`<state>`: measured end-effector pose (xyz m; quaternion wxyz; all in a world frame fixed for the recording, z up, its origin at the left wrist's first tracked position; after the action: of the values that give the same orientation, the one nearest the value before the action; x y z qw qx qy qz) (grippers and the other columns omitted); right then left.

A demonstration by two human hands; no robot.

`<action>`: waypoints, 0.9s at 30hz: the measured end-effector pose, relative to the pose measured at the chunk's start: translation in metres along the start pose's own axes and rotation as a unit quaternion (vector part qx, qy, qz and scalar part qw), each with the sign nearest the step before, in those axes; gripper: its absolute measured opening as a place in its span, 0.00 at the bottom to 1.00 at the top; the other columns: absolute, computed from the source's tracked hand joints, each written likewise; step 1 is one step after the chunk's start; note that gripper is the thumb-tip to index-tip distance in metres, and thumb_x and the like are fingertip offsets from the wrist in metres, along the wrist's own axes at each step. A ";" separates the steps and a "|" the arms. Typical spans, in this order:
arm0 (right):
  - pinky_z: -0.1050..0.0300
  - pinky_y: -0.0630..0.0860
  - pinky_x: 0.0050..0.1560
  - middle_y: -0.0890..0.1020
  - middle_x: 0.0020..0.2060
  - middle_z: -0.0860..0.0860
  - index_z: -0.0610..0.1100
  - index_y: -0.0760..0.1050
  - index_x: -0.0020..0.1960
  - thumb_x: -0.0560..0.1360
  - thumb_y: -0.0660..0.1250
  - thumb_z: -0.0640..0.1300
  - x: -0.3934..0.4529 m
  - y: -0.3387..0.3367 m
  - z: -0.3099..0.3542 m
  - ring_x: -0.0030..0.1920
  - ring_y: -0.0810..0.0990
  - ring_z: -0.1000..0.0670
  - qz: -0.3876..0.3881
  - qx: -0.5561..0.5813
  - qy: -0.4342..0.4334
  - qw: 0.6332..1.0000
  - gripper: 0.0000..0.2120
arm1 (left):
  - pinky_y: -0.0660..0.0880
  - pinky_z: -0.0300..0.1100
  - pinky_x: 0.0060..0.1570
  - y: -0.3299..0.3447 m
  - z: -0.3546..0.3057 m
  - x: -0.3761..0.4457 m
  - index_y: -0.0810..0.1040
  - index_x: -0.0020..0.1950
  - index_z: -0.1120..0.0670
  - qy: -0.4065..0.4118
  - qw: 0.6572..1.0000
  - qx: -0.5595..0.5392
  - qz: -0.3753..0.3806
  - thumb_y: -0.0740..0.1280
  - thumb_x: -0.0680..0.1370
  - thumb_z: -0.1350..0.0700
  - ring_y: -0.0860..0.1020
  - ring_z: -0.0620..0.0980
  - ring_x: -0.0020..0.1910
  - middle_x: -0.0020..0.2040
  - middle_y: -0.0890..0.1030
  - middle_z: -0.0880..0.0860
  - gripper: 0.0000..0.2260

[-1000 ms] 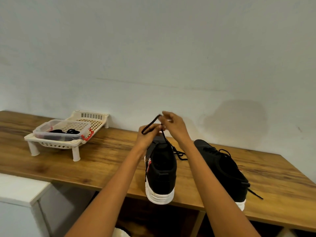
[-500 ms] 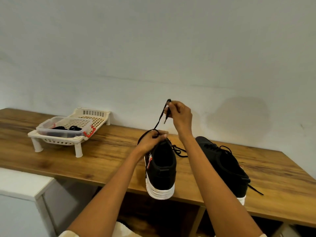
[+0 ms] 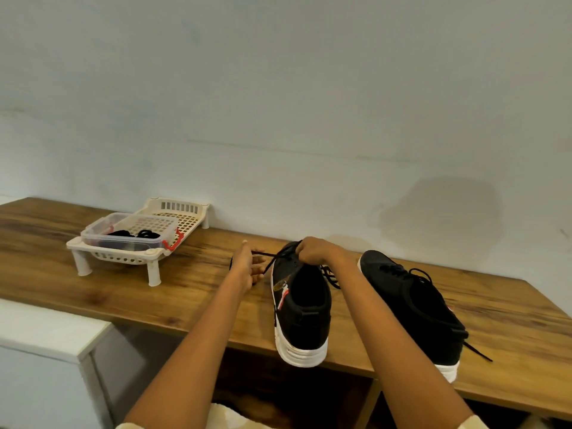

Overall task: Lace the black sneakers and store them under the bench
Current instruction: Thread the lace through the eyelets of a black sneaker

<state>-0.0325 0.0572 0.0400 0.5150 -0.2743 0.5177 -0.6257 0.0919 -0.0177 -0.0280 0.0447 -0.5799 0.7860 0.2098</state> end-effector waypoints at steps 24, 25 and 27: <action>0.58 0.77 0.51 0.84 0.45 0.47 0.42 0.83 0.49 0.75 0.66 0.38 -0.011 -0.055 0.010 0.43 0.82 0.49 -0.405 0.308 -0.080 0.857 0.08 | 0.71 0.45 0.59 0.064 -0.030 -0.007 0.75 0.63 0.63 0.235 0.888 0.348 0.188 0.57 0.83 0.57 0.76 0.56 0.59 0.58 0.79 0.59 0.15; 0.54 0.80 0.50 0.84 0.42 0.48 0.42 0.83 0.48 0.75 0.66 0.38 -0.013 -0.061 0.012 0.39 0.83 0.49 -0.404 0.366 -0.089 0.834 0.07 | 0.69 0.45 0.63 0.063 -0.030 -0.005 0.72 0.67 0.62 0.220 0.894 0.330 0.207 0.56 0.83 0.56 0.74 0.54 0.63 0.62 0.76 0.58 0.16; 0.52 0.81 0.49 0.83 0.37 0.50 0.43 0.83 0.46 0.74 0.66 0.36 -0.014 -0.073 0.018 0.36 0.83 0.49 -0.387 0.455 -0.106 0.795 0.07 | 0.67 0.45 0.67 0.062 -0.030 -0.003 0.70 0.69 0.59 0.201 0.900 0.300 0.243 0.56 0.83 0.54 0.71 0.53 0.66 0.66 0.74 0.57 0.17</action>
<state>-0.0388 0.0589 0.1161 0.3464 -0.2503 -0.0339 -0.9034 0.0405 -0.0116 0.0169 0.0050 -0.3597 0.9206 -0.1523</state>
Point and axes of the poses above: each hand's wrist, its own x-axis towards the middle knuckle, its own y-axis out of the palm, z = x × y, the point moved 4 cm from there along x, towards the middle knuckle
